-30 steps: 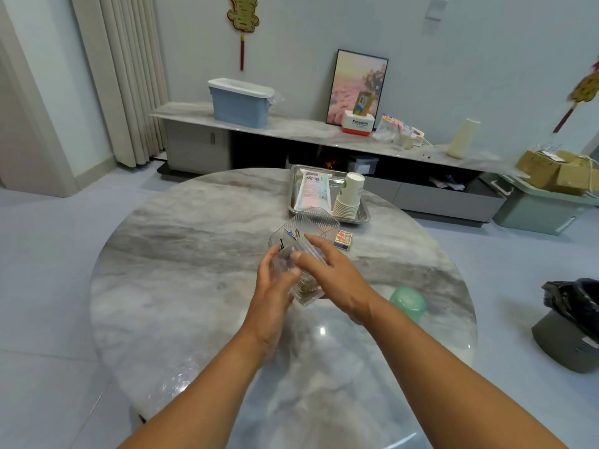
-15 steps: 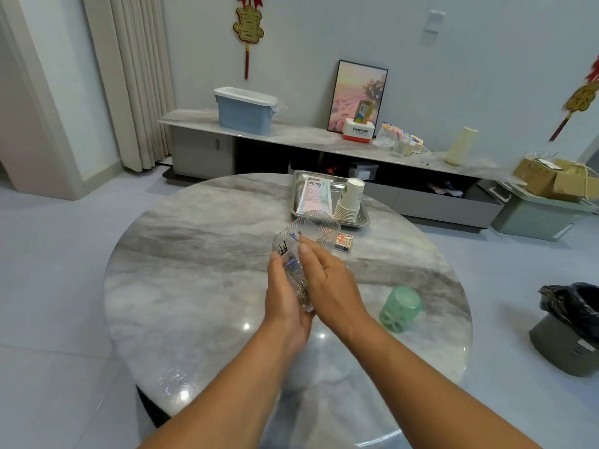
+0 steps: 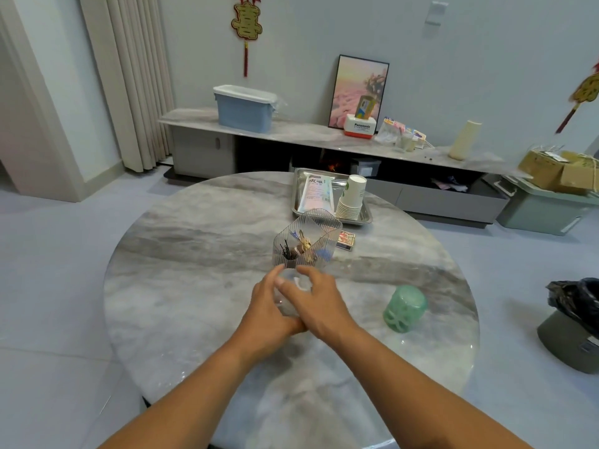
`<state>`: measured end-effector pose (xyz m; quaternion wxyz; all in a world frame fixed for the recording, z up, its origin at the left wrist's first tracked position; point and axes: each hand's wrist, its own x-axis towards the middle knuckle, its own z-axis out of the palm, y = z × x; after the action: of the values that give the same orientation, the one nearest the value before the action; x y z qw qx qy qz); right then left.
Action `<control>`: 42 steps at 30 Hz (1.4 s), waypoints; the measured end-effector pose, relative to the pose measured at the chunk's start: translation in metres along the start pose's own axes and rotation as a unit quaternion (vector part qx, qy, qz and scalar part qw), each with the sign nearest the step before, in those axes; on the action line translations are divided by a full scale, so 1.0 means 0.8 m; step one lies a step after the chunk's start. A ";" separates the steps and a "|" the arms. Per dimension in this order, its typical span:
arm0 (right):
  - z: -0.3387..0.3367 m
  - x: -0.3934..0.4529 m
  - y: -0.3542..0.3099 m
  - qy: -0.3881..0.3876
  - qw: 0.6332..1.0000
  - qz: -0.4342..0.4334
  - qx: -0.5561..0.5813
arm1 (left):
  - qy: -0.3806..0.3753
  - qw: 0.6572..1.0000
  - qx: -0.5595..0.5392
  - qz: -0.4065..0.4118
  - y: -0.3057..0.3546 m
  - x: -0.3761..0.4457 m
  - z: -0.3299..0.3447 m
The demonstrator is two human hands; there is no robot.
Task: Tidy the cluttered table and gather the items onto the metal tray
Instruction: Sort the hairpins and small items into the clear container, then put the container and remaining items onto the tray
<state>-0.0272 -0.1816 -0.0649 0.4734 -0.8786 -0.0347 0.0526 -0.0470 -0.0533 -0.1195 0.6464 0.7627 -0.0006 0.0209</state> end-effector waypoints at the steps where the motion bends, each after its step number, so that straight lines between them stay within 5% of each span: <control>1: 0.008 0.003 0.002 -0.014 1.000 -0.012 0.012 | 0.028 0.999 0.025 0.001 -0.003 0.003 -0.003; 6: 0.001 0.042 0.009 0.044 0.994 0.018 0.094 | 0.137 0.981 0.132 -0.024 -0.018 0.010 -0.039; 13: -0.026 0.106 0.028 0.095 0.971 0.115 0.189 | 0.147 0.979 0.136 -0.039 -0.030 0.051 -0.084; 22: -0.031 0.181 0.012 0.020 0.984 0.117 0.132 | 0.170 0.952 0.242 -0.071 -0.032 0.123 -0.121; 26: -0.010 0.194 -0.006 -0.044 0.990 0.087 0.099 | 0.146 0.965 0.207 -0.073 -0.030 0.138 -0.133; 31: 0.038 0.204 -0.021 -0.131 0.985 0.028 0.108 | 0.205 0.959 0.177 -0.086 -0.020 0.150 -0.132; 33: 0.042 0.212 -0.023 -0.098 0.992 0.006 0.082 | 0.223 0.945 0.221 -0.098 -0.016 0.153 -0.135; 37: 0.005 0.243 0.008 0.124 0.981 -0.012 -0.149 | 0.293 0.903 0.310 0.045 0.003 0.163 -0.128; 39: -0.021 0.263 0.035 0.127 0.949 0.057 -0.283 | 0.274 0.884 0.337 0.174 0.019 0.178 -0.111; 42: -0.044 0.282 0.065 0.080 0.935 0.123 -0.323 | 0.167 0.871 0.334 0.318 0.042 0.202 -0.072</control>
<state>0.2013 -0.2144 -0.1023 0.1554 -0.9828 0.0966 0.0258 0.1119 0.0020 -0.0718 0.3020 0.8768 -0.1287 0.3512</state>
